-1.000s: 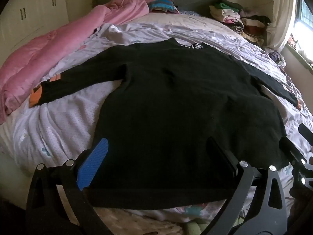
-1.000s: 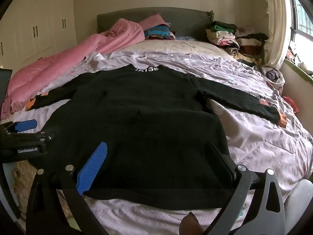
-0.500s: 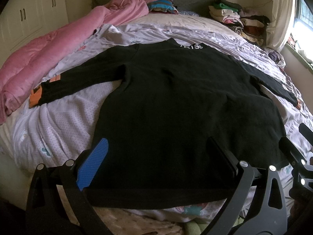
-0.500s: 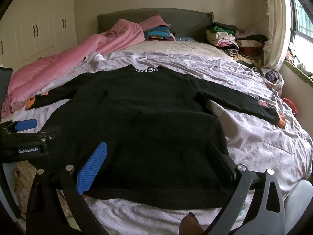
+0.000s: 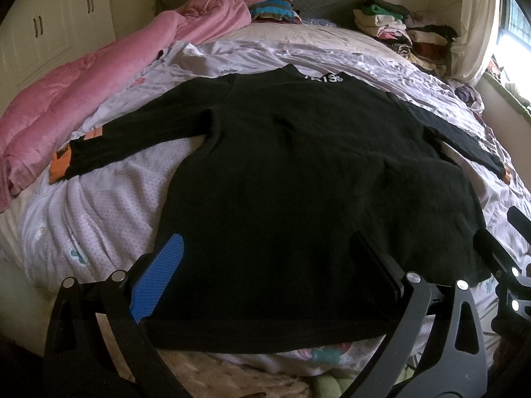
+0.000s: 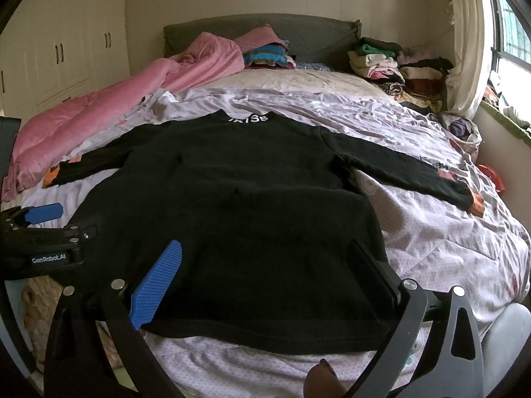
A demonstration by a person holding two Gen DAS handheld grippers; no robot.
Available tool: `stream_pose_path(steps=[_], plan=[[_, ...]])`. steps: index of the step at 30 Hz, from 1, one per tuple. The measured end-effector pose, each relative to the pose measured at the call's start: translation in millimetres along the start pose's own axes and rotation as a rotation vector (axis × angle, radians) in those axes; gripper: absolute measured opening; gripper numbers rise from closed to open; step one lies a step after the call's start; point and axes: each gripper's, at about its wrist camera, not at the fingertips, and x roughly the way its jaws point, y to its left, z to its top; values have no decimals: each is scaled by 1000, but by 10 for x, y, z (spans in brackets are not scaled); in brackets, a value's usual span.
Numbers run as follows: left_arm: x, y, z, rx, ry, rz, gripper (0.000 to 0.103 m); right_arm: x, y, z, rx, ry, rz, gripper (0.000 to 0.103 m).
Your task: Fold small clothes
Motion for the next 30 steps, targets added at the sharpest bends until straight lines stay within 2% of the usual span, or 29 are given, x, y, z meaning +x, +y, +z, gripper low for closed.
stream_pose_path(steps=[30], plan=[[-11,-17,-2,6,-7,2,94,-10,47,18,-4,-15,1,99]])
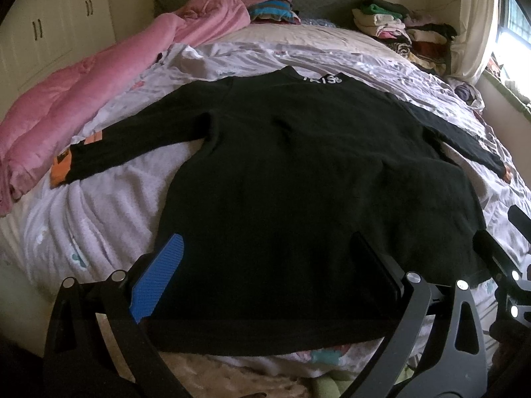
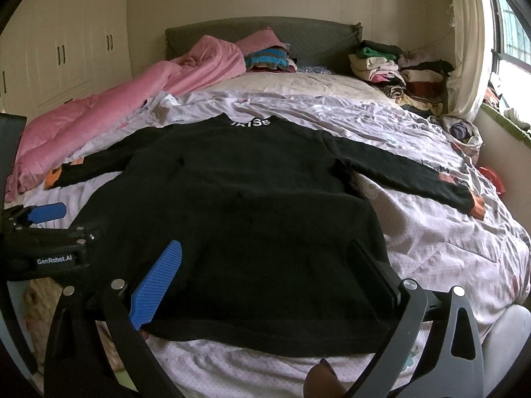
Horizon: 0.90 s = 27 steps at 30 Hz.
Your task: Fold small clothes
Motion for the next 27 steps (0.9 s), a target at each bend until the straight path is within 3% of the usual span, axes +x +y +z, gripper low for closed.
stream_pose_path(steps=[8,27], plan=[[41,31,131,-7,2,5,94,84,-30,73,13,6,15,99],[256,-38,890,-12,7,16,94,370,-398,564,99,-21,12,99]])
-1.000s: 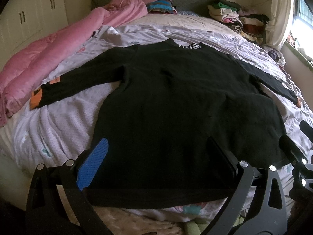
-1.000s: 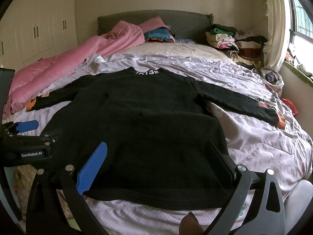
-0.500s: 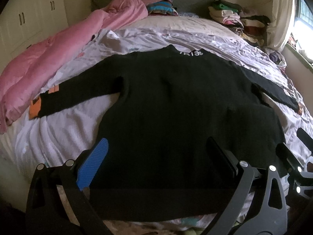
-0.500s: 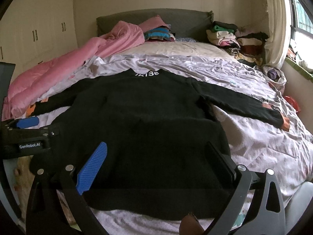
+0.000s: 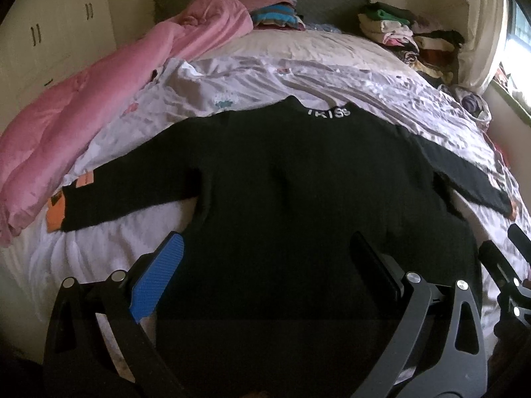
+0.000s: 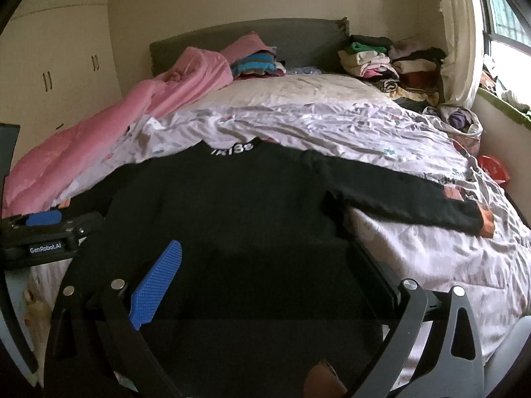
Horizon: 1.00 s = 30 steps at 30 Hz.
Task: Fold small clothes
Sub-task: 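Move the right gripper to the orange cuff of the nearest sleeve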
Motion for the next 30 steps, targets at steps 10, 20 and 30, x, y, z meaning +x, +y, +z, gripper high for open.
stream_pose_path(steps=[10,20,30], plan=[[117,-83,280,0,-3,-2,94,197,-171,239,66,6,1,99],[286,-198,617,20,-5,21,94,322,-463,484,138,-16,-52,99],[480,-363,1030,14,-27,27,94,390,-949,680,224,-57,-157,99]])
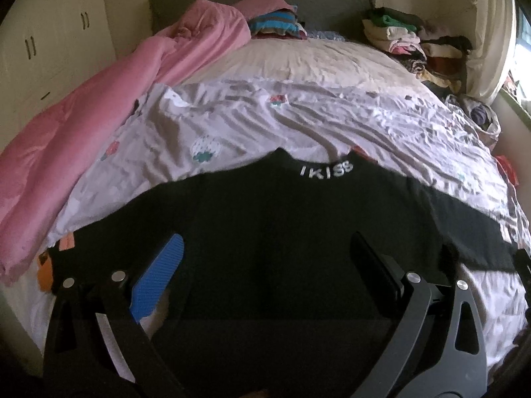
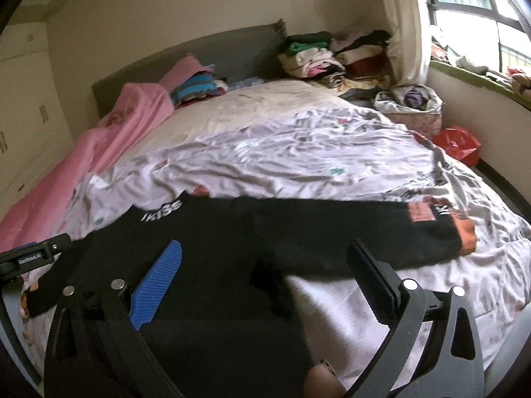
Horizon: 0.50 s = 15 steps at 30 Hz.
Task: Fold small clothes
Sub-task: 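Move the right gripper to the orange cuff of the nearest sleeve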
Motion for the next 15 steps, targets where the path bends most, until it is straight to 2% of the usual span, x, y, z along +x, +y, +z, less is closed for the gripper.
stream_pose_path(steps=[6,12,15], plan=[[180,-150,169,10,5,-5,94,93,-284,99,63,0,-44,99],[433,-265,230,-1,41,-38,94,238,-623,132,127,20,-109,99],[590,-296,186,-7,58,-31,94,359,-866,90,179,50,-145,99]])
